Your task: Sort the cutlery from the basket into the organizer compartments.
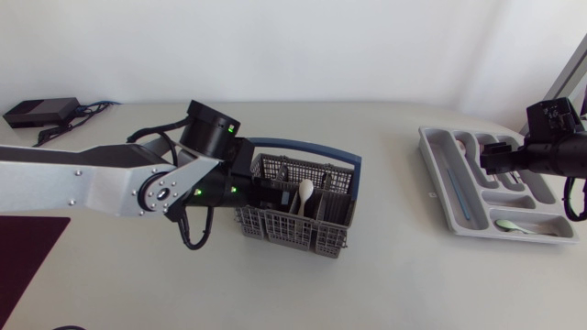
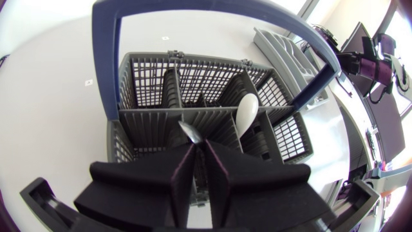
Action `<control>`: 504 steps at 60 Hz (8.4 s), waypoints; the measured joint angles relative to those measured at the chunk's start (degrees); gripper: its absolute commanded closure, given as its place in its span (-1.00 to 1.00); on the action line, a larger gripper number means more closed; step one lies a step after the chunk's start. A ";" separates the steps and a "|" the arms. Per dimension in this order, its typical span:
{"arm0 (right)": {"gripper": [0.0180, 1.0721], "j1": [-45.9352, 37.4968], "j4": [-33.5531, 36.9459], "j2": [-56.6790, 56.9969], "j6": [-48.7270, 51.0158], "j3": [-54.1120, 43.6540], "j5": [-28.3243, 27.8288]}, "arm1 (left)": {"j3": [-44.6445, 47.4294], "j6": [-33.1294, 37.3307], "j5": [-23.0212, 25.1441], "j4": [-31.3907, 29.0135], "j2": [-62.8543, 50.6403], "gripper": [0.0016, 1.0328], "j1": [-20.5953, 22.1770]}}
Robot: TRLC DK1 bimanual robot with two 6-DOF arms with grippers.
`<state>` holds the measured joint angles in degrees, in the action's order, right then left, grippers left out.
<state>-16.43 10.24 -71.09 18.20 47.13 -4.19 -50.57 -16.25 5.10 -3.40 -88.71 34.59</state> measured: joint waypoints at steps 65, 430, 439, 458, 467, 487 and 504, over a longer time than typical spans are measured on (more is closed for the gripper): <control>-0.66 3.23 -1.14 3.93 0.02 -1.79 1.05 | 11.58 6.34 -4.59 10.16 18.27 0.93 5.16; 0.58 -29.00 18.86 -36.94 82.62 20.15 -19.91 | -10.08 28.35 -0.31 -18.58 14.40 -0.83 6.75; 0.55 -29.03 17.81 -36.94 82.62 18.27 -19.74 | -8.74 28.55 -0.55 -18.58 14.40 -0.83 7.04; -0.10 -28.57 17.79 -27.17 79.76 12.52 -24.24 | -8.04 30.03 -0.70 -18.47 14.67 -0.83 7.23; -0.25 -26.38 17.86 -20.00 75.82 9.16 -26.34 | -5.51 30.05 -1.18 -16.50 15.06 -0.83 8.26; -0.25 -12.57 20.87 0.52 61.59 -3.98 -29.29 | -0.72 31.52 -1.38 -13.49 15.43 -0.83 7.34; -0.25 8.04 20.57 14.86 43.65 -9.73 -26.88 | 2.60 31.52 -1.42 -5.70 15.21 -0.83 6.51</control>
<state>-8.38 30.81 -56.23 61.84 37.41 -31.07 -47.97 15.27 3.68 -9.10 -73.49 41.10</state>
